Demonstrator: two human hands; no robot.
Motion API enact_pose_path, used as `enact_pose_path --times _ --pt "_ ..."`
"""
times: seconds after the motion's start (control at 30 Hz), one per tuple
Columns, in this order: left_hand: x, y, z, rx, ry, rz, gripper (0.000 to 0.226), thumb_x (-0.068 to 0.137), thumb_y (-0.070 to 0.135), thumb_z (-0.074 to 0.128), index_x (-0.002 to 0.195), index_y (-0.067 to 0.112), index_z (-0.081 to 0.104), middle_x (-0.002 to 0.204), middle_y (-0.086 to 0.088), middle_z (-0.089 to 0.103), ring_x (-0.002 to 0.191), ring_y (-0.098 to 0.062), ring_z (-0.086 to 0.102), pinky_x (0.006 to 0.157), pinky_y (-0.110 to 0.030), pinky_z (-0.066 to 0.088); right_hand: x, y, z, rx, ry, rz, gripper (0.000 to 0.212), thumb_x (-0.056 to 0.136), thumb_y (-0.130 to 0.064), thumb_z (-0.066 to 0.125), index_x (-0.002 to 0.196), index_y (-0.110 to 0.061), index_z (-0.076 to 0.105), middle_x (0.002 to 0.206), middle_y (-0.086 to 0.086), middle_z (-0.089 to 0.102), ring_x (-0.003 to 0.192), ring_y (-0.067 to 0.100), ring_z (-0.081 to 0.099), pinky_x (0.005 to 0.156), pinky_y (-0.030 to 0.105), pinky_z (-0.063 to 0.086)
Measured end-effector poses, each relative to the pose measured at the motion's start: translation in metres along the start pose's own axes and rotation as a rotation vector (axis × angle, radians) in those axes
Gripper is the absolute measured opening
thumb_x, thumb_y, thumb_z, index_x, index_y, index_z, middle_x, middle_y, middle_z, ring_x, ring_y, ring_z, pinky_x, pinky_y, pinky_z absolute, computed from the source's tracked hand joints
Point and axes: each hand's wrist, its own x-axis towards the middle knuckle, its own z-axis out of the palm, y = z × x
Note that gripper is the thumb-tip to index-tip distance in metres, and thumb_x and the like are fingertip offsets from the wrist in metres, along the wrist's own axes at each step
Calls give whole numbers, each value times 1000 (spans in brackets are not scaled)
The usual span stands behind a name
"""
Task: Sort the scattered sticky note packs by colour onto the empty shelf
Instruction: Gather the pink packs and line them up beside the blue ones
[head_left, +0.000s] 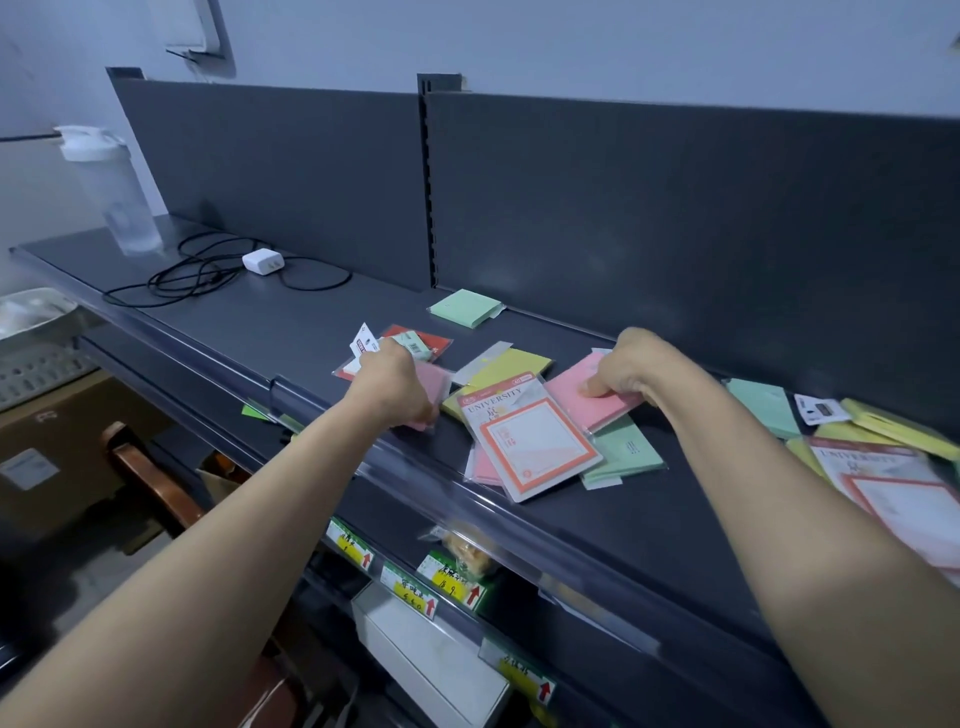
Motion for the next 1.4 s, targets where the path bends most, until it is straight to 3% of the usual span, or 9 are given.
enact_pose_path --times 0.17,0.3,0.43,0.6,0.7,1.03,1.17,1.23,1.4 --pt "-5 3 -3 -90 138 25 18 78 1 66 92 2 54 89 -12 54 80 -27 50 63 -29 40 0 2 -8 162 272 -72 16 87 -10 57 100 -2 59 114 18 62 88 30 55 61 29 42" --pt "-19 9 -13 -330 341 61 19 76 0 61 92 8 55 98 -11 59 88 -30 55 69 -33 47 -14 1 -14 277 437 -202 19 88 -8 53 106 -4 54 114 13 58 105 31 54 74 33 43" --pt "-61 25 -23 -560 341 175 14 78 1 62 88 11 63 95 -10 67 88 -28 63 78 -38 56 -35 4 -17 475 477 -353 11 84 -8 57 93 -12 52 98 0 57 92 22 54 69 28 40" --pt "-105 37 -20 -602 279 253 14 83 2 61 87 15 66 82 -6 66 68 -18 56 56 -25 49 -61 23 -15 710 453 -448 13 83 -8 62 94 -11 58 98 6 67 92 26 64 80 43 54" --pt "-120 55 -15 -632 231 344 13 84 4 63 89 15 66 75 0 62 61 -9 51 55 -16 43 -79 45 -22 740 486 -437 18 84 -5 61 99 -15 60 100 5 68 95 25 64 86 45 53" --pt "-179 135 18 -753 -148 889 18 82 1 62 88 18 65 69 9 59 61 -5 52 61 -17 46 -204 156 -44 665 945 -46 26 87 -3 47 95 -26 57 100 0 68 93 22 65 80 46 55" --pt "-235 152 36 -857 -441 1044 22 78 -1 70 76 18 59 73 0 61 68 -15 58 64 -28 57 -299 185 -24 658 1091 123 25 89 4 48 98 -18 58 94 -1 66 82 11 61 70 22 51" --pt "-275 160 46 -875 -586 1124 26 77 -3 71 73 18 57 70 -1 60 61 -12 55 54 -17 51 -352 198 -14 597 1200 210 21 87 3 49 98 -10 61 91 4 64 82 14 59 72 27 49" --pt "-393 173 66 -874 -902 1367 29 75 -5 71 70 20 57 73 4 57 65 -9 53 58 -23 48 -502 226 6 517 1420 481 21 85 2 51 89 -17 59 81 -3 62 73 10 56 67 21 48"
